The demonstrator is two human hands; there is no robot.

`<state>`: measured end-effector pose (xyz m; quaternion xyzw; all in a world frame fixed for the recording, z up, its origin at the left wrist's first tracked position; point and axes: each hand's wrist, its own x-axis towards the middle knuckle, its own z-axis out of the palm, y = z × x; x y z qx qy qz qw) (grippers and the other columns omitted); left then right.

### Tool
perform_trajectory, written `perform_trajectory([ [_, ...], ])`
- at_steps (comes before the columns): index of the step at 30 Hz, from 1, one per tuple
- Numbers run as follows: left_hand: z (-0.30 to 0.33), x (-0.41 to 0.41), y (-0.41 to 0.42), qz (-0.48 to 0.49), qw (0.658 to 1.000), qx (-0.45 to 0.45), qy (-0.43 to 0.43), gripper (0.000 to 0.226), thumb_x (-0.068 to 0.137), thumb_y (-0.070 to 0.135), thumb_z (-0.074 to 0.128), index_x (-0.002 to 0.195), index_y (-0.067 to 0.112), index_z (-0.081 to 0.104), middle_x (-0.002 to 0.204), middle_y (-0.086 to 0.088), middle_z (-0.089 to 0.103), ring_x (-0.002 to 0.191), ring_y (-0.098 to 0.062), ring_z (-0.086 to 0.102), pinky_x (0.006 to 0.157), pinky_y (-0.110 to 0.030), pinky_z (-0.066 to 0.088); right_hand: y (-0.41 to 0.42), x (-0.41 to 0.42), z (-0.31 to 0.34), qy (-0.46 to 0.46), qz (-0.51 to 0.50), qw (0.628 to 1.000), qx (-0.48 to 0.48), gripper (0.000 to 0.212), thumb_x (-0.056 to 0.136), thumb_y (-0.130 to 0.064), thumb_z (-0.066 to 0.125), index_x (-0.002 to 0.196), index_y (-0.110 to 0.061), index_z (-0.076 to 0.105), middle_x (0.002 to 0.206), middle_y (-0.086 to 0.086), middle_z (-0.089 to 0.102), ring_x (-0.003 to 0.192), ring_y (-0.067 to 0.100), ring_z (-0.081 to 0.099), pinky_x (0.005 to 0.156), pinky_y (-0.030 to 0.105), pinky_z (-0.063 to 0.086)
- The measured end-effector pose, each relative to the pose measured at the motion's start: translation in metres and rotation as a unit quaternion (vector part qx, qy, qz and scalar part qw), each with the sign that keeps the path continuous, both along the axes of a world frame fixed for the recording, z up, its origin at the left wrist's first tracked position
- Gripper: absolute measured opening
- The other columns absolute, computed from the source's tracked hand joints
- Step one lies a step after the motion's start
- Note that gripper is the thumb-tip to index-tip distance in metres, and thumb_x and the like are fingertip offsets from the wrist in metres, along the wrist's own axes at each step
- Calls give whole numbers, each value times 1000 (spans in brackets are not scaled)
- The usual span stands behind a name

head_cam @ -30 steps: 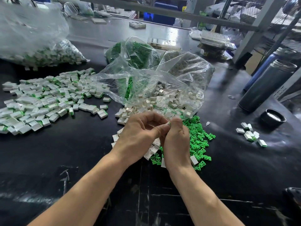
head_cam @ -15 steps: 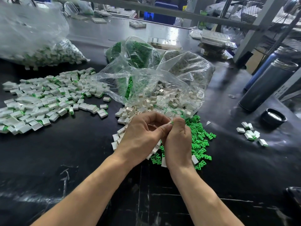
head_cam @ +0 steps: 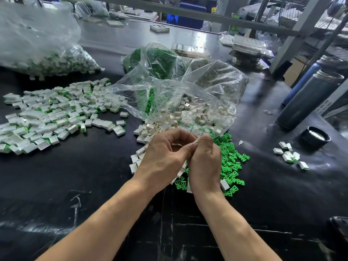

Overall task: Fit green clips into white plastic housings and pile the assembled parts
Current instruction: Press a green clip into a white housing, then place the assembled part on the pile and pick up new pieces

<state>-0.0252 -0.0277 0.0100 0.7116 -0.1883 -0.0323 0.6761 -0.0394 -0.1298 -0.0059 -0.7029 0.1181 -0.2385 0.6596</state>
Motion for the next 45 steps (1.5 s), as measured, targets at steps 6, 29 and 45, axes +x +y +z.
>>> perform_trajectory([
  [6,-3,1,-1,0,1000,-5,-6,3,92,15,75,91,17,75,93,0,77,91,-20,75,88,-49,60,2,-2,2,8,-5,1000,6,55,95,-40,31,57,-35,70,53,-10,62,53,7,58,53,32,47],
  [29,1,7,12,78,996,42,-13,17,87,16,81,98,24,72,82,7,73,70,-1,66,64,-15,51,-22,-10,8,-31,50,994,-94,10,98,-22,72,88,-22,73,82,-7,74,78,8,68,71,22,53],
  [45,-10,45,70,282,896,331,-93,17,94,25,73,109,19,69,103,3,66,88,-13,64,79,-30,56,-53,-1,4,100,-53,980,-162,41,103,-47,57,77,-19,71,71,-8,70,67,8,62,62,30,48],
])
